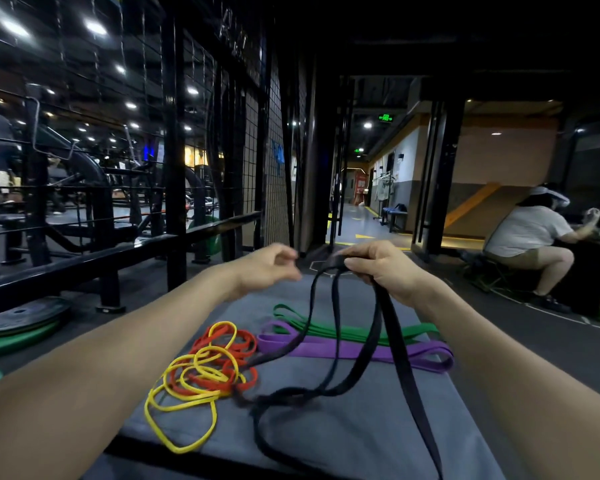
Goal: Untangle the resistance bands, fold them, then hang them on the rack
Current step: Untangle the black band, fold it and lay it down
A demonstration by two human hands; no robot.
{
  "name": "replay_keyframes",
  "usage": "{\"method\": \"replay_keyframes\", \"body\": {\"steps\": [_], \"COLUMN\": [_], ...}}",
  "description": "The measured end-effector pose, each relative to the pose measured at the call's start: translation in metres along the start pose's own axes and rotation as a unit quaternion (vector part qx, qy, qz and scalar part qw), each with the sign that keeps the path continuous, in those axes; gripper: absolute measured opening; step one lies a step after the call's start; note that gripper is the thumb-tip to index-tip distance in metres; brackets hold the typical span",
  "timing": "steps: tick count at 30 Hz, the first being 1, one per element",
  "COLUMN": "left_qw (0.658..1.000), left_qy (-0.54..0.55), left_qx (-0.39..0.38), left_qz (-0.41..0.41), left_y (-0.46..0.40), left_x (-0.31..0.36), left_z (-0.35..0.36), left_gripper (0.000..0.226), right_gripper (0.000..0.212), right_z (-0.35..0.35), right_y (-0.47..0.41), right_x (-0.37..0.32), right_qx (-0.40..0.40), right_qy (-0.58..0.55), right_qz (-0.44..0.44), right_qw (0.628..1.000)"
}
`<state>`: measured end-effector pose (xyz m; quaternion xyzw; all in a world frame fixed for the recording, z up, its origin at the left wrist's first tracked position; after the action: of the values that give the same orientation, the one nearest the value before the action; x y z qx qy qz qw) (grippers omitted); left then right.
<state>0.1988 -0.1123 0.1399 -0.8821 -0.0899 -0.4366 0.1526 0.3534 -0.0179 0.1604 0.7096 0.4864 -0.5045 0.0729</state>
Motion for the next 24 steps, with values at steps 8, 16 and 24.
{"method": "replay_keyframes", "body": {"steps": [8, 16, 24], "left_qw": [0.991, 0.984, 0.980], "left_qy": [0.005, 0.146, 0.154], "left_qx": [-0.075, 0.026, 0.079], "left_qz": [0.109, 0.097, 0.101], "left_y": [-0.005, -0.006, 0.000], "left_x": [0.067, 0.098, 0.106], "left_z": [0.036, 0.008, -0.023], "left_gripper": [0.020, 0.022, 0.033], "right_gripper": [0.015, 0.029, 0.037], "right_z": [-0.012, -0.024, -0.030], "right_y": [0.007, 0.014, 0.012], "right_x": [-0.028, -0.008, -0.038], "right_qx": [0.038, 0.034, 0.052], "right_qy": [-0.147, -0.177, -0.058], "right_qz": [-0.026, 0.003, -0.024], "right_qw": [0.988, 0.984, 0.997]}}
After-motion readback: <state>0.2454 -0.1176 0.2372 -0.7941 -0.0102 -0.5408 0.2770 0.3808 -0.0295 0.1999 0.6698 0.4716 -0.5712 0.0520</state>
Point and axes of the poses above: each hand's wrist, its own y-axis away from the middle knuckle, its own z-axis out of the palm, x = y × z, the point moved 6 cm from there along -y, towards the middle knuckle, and after that the axes turned 1 degree about y, right-handed, at the moved point
